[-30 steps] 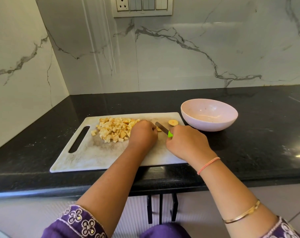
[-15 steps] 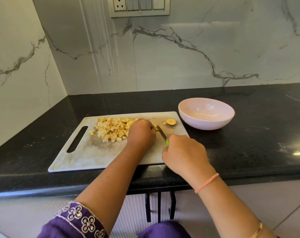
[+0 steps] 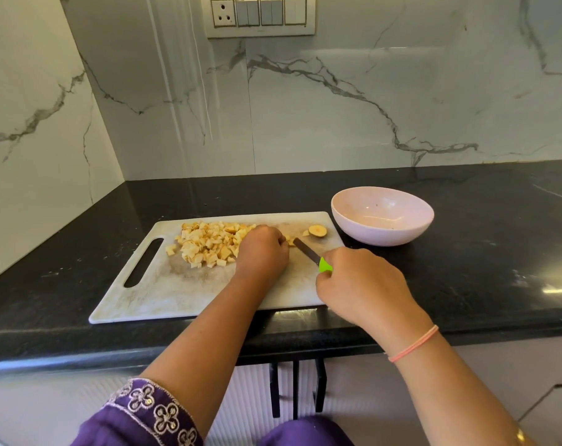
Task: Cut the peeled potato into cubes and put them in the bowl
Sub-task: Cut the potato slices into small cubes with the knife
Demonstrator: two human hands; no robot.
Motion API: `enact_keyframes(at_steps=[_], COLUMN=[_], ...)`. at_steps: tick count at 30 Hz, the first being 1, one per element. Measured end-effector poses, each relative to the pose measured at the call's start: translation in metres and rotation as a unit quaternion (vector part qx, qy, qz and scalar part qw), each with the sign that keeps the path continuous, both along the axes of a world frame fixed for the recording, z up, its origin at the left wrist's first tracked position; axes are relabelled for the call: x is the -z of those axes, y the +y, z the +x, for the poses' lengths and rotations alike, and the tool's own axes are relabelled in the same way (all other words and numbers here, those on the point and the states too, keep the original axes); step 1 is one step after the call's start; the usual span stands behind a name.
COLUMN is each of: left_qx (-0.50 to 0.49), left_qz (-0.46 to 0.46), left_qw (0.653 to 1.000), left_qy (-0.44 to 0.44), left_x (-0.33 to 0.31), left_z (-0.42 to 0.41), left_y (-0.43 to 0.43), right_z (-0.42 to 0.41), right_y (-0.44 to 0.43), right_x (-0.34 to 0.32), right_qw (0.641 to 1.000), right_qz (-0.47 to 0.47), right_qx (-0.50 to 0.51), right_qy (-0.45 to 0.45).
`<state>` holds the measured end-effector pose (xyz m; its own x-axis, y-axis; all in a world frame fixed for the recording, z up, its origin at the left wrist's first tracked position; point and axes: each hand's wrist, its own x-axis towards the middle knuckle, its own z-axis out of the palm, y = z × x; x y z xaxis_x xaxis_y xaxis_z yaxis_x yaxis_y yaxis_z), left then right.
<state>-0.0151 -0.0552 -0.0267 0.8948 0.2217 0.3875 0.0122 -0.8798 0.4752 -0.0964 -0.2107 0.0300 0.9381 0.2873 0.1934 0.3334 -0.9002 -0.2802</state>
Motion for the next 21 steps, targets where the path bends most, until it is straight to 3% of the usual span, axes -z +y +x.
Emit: enact_keyframes(at_steps=[5,21], left_qx=[0.002,-0.025], left_qz=[-0.014,-0.021], left_qw=[1.000,0.999], left_qy=[0.007,0.013], left_x=[-0.006,-0.004], left_z=[0.002,0.002], left_y=[-0.003,-0.002], right_z=[0.018,0.024], right_y=[0.009,0.017], right_x=[0.003,0.018], right_qw=[0.999,0.999], right_qz=[0.034,-0.020], right_qx=[0.013,-0.017], right_qy=[-0.029,-0.035])
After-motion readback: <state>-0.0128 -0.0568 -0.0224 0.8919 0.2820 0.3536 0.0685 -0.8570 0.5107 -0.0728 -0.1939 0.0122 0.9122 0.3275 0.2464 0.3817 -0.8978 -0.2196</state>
